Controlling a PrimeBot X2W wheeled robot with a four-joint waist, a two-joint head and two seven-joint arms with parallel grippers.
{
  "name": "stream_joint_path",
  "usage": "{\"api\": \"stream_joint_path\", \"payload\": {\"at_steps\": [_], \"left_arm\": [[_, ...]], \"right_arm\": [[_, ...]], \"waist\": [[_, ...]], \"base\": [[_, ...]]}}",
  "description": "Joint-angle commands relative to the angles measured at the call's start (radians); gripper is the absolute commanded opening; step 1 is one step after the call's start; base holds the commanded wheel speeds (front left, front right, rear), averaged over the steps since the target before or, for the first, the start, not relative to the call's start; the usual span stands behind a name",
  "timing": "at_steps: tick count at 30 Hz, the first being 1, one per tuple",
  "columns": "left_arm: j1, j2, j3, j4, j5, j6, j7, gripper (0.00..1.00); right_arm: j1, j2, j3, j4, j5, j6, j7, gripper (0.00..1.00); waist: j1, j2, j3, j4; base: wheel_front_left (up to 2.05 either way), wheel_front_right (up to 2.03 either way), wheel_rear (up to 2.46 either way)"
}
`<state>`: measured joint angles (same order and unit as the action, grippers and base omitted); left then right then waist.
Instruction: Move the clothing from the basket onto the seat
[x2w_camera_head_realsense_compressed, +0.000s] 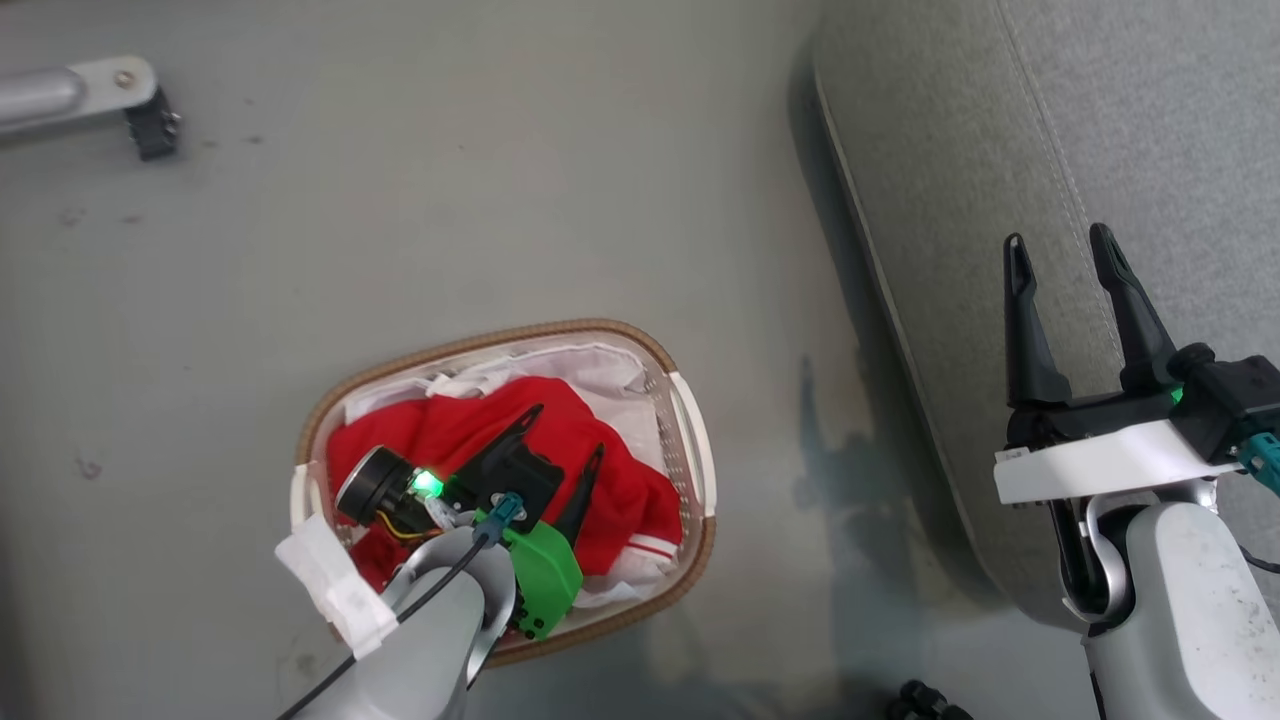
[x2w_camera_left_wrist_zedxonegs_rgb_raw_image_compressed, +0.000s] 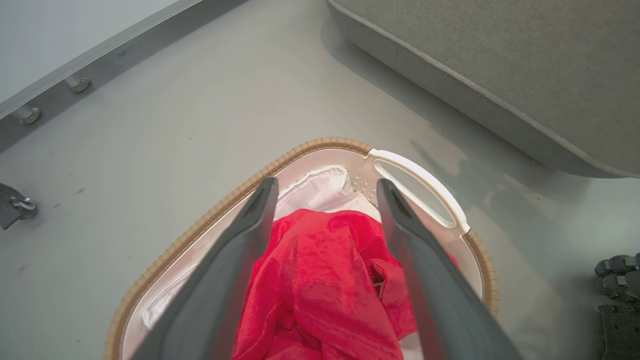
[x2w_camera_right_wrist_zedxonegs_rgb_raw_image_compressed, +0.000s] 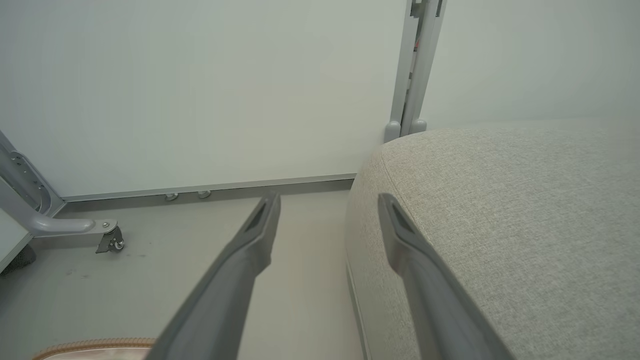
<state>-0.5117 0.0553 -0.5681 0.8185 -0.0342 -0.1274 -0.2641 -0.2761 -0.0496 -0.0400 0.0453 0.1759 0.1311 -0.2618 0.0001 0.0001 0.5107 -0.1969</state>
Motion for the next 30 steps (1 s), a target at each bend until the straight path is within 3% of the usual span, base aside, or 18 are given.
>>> {"api": "stream_joint_path", "payload": {"at_steps": [1, 9, 19, 28, 30], "left_arm": [[-0.036, 0.012, -0.021, 0.028, -0.004, -0.004, -0.001, 1.0], [-0.18, 0.033, -0.108, 0.205, -0.036, -0.004, 0.004, 1.0], [-0.314, 0.027, -0.147, 0.375, -0.018, 0.001, 0.095, 1.0], [-0.336, 0.01, -0.165, 0.444, -0.034, 0.019, 0.254, 1.0], [-0.332, 0.007, -0.163, 0.449, -0.044, 0.025, 0.285, 0.47]], "right_arm": [[-0.018, -0.001, 0.006, -0.006, 0.01, -0.001, -0.005, 1.0], [-0.062, -0.002, 0.03, -0.026, 0.052, -0.001, -0.005, 1.0], [-0.079, -0.002, 0.047, -0.02, 0.081, -0.001, -0.005, 1.0], [-0.083, -0.002, 0.057, -0.011, 0.091, -0.001, -0.005, 1.0], [-0.082, -0.002, 0.058, -0.01, 0.092, -0.001, -0.005, 1.0]], "waist": [[-0.0001, -0.0001, 0.102, -0.084], [-0.0001, -0.0001, 0.194, -0.12], [-0.0001, -0.0001, 0.237, -0.134], [-0.0001, -0.0001, 0.238, -0.144], [-0.0001, -0.0001, 0.236, -0.146]], "base": [[0.0, 0.0, 0.0], [0.0, 0.0, 0.0], [0.0, 0.0, 0.0], [0.0, 0.0, 0.0], [0.0, 0.0, 0.0]]}}
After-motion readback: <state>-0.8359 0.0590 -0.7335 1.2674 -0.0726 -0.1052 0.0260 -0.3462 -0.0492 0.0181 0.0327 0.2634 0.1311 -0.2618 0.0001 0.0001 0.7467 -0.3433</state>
